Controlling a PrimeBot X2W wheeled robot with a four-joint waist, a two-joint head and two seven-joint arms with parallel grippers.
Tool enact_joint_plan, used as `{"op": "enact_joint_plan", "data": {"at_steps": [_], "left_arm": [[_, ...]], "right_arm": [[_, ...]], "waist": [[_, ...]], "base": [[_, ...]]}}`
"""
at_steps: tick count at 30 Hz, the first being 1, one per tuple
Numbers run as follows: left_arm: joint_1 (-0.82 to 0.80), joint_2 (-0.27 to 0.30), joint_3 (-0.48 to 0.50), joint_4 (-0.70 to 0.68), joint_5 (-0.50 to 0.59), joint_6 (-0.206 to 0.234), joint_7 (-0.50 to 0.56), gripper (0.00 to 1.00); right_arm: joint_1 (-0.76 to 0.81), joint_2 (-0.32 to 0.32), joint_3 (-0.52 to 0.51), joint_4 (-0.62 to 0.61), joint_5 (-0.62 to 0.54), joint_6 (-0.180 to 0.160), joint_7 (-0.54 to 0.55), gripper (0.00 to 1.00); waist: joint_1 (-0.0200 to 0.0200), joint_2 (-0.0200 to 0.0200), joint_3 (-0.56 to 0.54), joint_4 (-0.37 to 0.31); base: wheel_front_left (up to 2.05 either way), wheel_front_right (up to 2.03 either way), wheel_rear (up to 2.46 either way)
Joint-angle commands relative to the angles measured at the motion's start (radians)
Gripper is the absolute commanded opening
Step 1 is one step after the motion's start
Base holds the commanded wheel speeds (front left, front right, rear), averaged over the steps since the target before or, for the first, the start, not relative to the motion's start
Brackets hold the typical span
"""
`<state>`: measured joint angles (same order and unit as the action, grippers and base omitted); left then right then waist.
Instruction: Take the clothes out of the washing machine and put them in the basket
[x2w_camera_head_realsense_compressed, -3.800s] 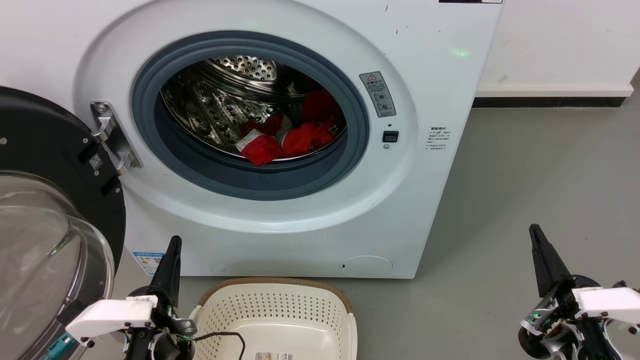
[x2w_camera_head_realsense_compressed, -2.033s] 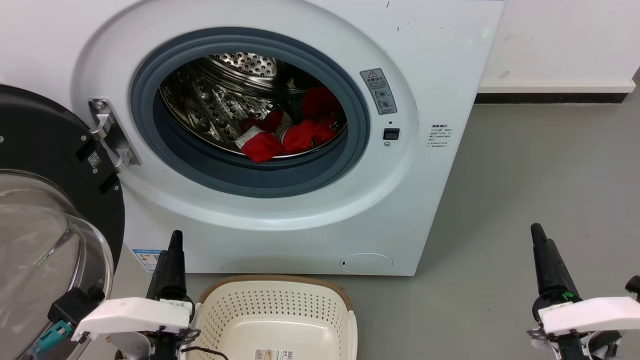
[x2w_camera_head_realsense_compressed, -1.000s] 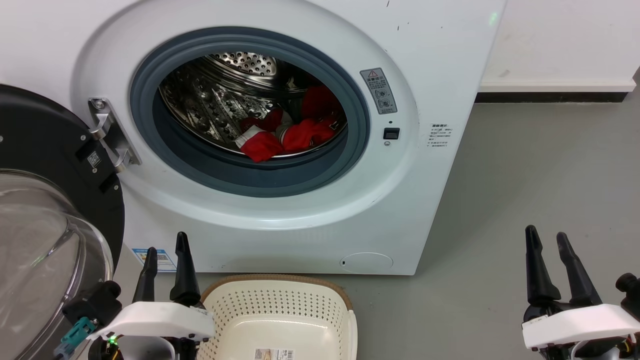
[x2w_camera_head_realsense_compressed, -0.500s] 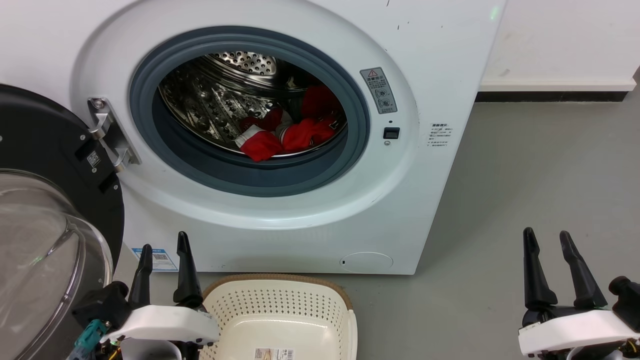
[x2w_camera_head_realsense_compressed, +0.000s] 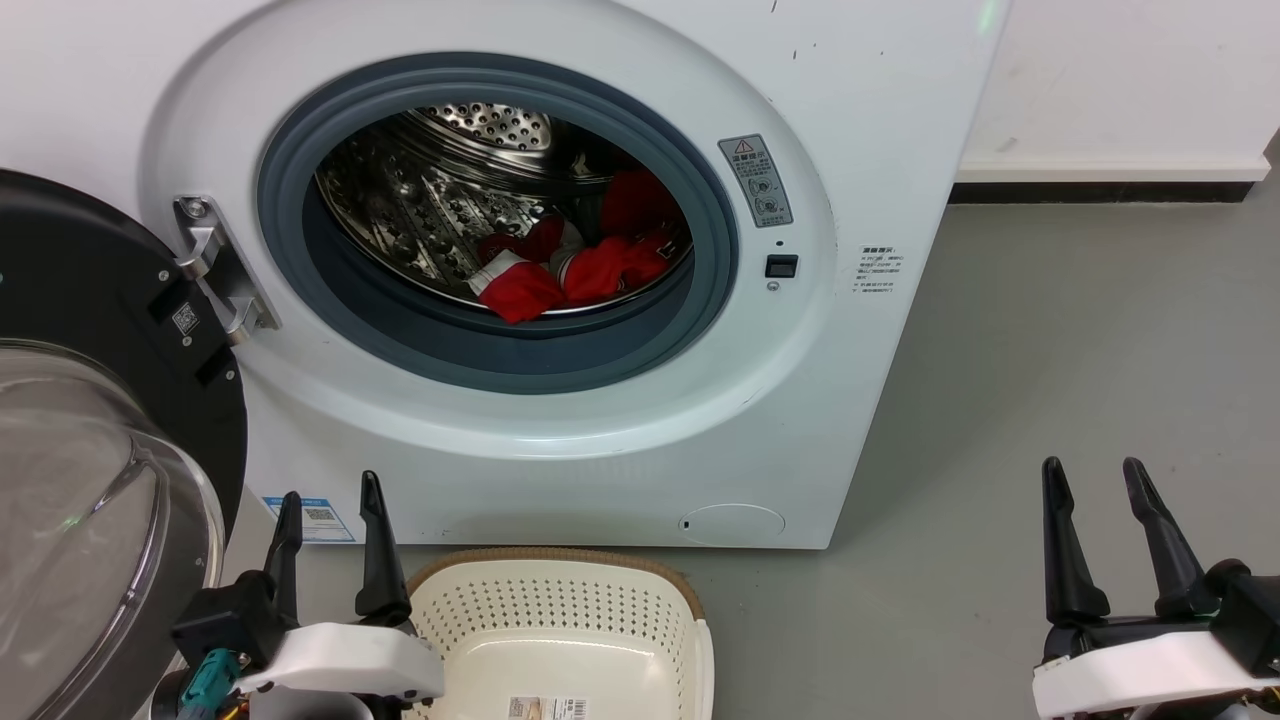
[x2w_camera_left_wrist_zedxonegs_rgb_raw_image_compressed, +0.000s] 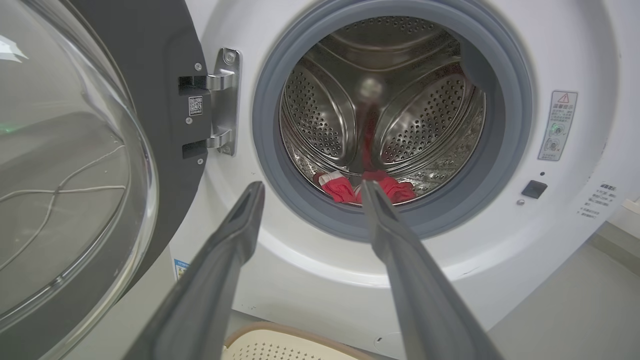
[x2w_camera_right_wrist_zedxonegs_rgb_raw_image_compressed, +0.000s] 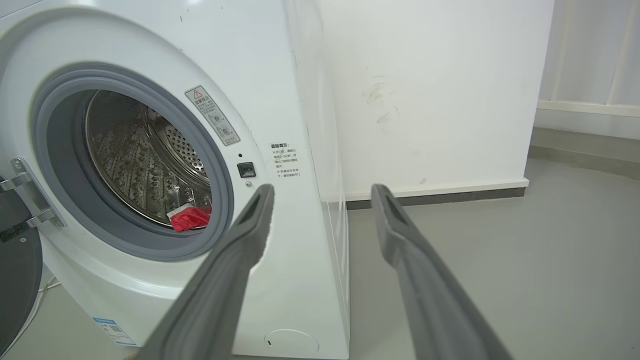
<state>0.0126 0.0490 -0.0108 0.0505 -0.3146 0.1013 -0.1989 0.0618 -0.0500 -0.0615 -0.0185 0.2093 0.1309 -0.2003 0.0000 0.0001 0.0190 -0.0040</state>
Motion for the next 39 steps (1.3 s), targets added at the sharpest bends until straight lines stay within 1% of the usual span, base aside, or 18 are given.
{"op": "enact_joint_plan", "data": {"at_steps": [1,10,23,31,39], "left_arm": [[0.004,0.002,-0.002,-0.004,0.025,0.008,-0.011,1.00],[0.014,0.002,-0.007,-0.002,0.091,0.020,-0.028,1.00],[0.022,0.002,-0.012,0.008,0.161,0.020,-0.053,1.00],[0.030,0.002,-0.011,0.022,0.183,0.005,-0.068,1.00],[0.029,0.002,-0.002,0.039,0.151,-0.017,-0.069,1.00]], "right_arm": [[0.007,-0.001,0.001,-0.014,-0.023,0.000,-0.009,1.00],[0.019,-0.001,0.005,-0.025,-0.100,0.000,-0.028,1.00],[0.037,0.000,0.011,-0.035,-0.187,0.000,-0.052,1.00],[0.046,0.000,0.019,-0.040,-0.237,0.000,-0.066,1.00],[0.046,0.000,0.019,-0.035,-0.220,0.000,-0.065,1.00]], "waist": [[0.0000,-0.0001,0.000,0.000],[0.0000,-0.0001,-0.001,0.001],[0.0000,-0.0001,-0.001,0.004],[0.0000,-0.0001,-0.002,0.005],[0.0000,-0.0001,-0.001,0.004]], "base": [[0.00,0.00,0.00],[0.00,0.00,0.00],[0.00,0.00,0.00],[0.00,0.00,0.00],[0.00,0.00,0.00]]}}
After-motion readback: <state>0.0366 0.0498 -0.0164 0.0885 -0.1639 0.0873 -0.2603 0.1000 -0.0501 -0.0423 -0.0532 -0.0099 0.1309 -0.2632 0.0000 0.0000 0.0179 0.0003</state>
